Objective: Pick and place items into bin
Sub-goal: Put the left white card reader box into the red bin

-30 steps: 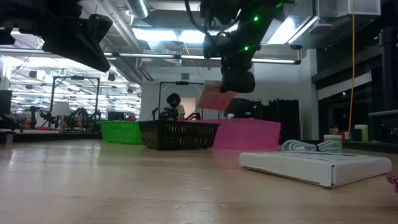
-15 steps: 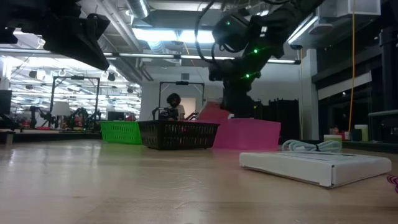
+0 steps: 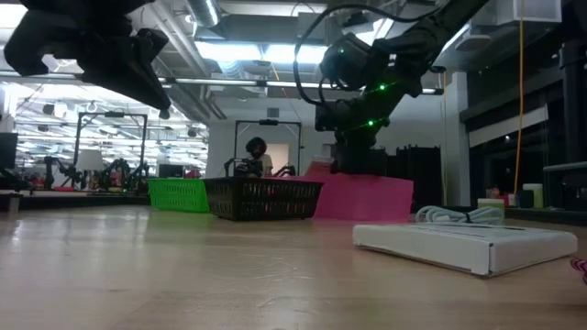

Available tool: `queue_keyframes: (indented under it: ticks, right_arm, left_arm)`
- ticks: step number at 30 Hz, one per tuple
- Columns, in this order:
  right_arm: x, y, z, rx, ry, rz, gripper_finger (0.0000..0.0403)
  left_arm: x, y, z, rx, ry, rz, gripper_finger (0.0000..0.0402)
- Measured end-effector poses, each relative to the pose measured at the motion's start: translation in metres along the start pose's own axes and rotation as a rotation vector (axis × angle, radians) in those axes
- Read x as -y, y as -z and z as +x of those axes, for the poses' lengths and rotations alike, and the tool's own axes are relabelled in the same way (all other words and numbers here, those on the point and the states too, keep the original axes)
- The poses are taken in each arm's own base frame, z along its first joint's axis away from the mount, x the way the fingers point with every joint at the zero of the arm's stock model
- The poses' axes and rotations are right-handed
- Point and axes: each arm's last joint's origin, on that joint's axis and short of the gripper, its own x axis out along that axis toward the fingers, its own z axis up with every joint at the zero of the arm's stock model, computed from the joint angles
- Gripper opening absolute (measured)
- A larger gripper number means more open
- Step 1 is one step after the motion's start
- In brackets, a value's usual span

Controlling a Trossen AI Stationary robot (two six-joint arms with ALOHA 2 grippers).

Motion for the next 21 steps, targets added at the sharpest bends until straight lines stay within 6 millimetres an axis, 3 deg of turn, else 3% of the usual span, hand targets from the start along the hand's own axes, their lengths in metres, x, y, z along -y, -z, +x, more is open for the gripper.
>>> queue_keyframes:
  ticks: [8, 17, 21]
  right_arm:
    - [0.0, 0.001, 0.001, -0.003, 0.003, 0.008, 0.0092]
    - [0.001, 0.001, -0.001, -0.006, 0.007, 0.004, 0.01]
    - [0.011, -0.002, -0.014, -0.001, 0.063, 0.026, 0.01]
  left_arm:
    - [-0.002, 0.0, 0.001, -0.006, 0.01, -0.008, 0.0003]
    - [-0.002, 0.0, 0.001, -0.006, 0.012, -0.008, 0.0003]
    - [-0.002, 0.0, 0.001, -0.006, 0.012, -0.015, 0.0002]
